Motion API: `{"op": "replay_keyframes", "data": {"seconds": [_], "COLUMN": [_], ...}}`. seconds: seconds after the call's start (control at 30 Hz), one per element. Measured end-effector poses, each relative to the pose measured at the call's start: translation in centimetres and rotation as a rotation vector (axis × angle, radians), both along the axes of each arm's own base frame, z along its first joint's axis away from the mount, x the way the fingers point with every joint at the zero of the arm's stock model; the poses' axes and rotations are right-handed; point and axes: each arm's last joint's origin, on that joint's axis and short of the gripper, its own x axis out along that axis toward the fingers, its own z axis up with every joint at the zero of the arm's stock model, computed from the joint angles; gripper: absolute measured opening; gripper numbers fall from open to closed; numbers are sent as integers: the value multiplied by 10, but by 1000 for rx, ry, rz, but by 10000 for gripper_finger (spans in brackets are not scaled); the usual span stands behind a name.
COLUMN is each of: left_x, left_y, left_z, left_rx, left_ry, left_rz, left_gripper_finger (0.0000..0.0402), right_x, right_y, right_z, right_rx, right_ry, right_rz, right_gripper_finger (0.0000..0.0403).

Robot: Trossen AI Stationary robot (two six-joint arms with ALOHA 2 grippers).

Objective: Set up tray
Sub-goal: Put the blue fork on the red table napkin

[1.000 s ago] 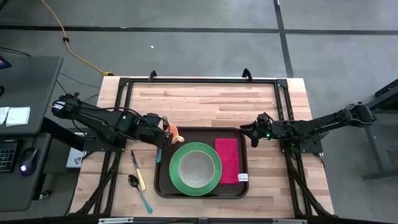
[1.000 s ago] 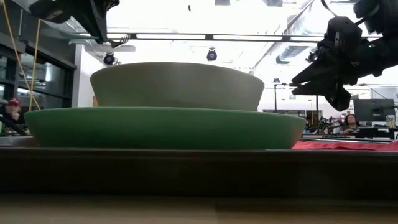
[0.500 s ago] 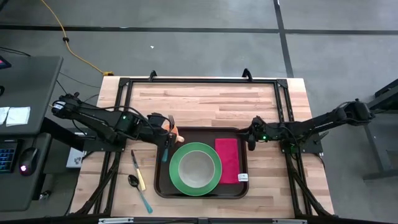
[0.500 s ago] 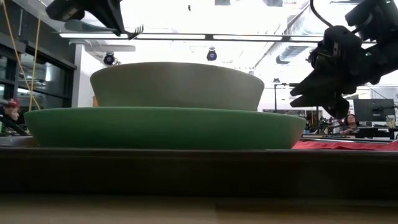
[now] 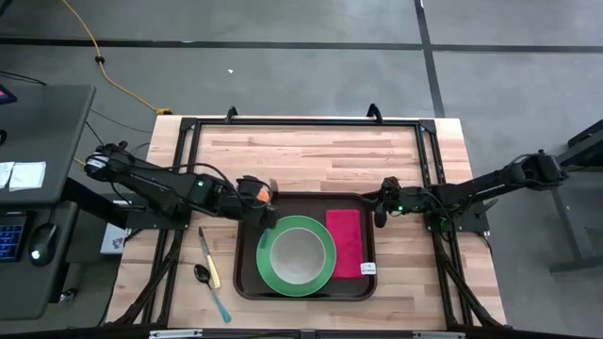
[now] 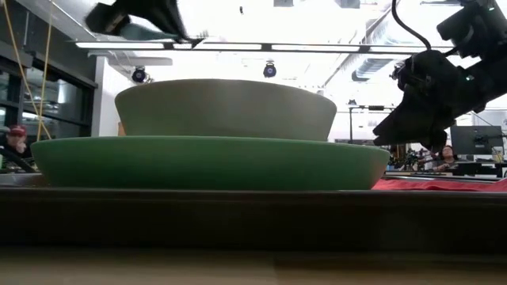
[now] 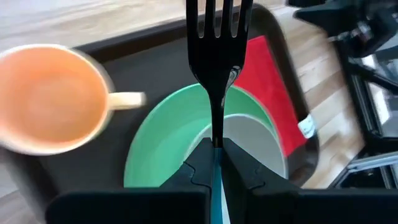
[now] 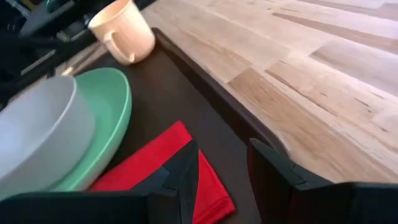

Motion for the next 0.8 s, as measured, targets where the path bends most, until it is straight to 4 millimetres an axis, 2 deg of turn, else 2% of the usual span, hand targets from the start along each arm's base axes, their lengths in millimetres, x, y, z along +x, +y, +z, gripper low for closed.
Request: {"op": "replay_keyframes", "data": {"seconds": [0.07, 0.2, 0.43, 0.6, 0.8], "left_x": [3, 22, 63, 83, 100], "left_y": [1, 6, 25, 34, 38], "left_z": [-3, 0, 24, 34, 36], "left_rx": [3, 11, 65, 76, 82], "left_ry": [9, -6, 6, 31, 45], "left_rz": [6, 29, -10, -33, -56], "left_gripper_finger": [50, 50, 50, 50, 50], "right_x": [0, 0, -2, -5, -9], "right_y": [-2, -7, -16, -21, -26], "right_z": [0, 3, 9, 13, 17], "right_rx": [-23, -52, -94, -107, -145], "right_ry": [6, -5, -22, -40, -51], "right_rz": [21, 44, 95, 94, 84], "right_gripper_finger": [114, 114, 114, 114, 114]}}
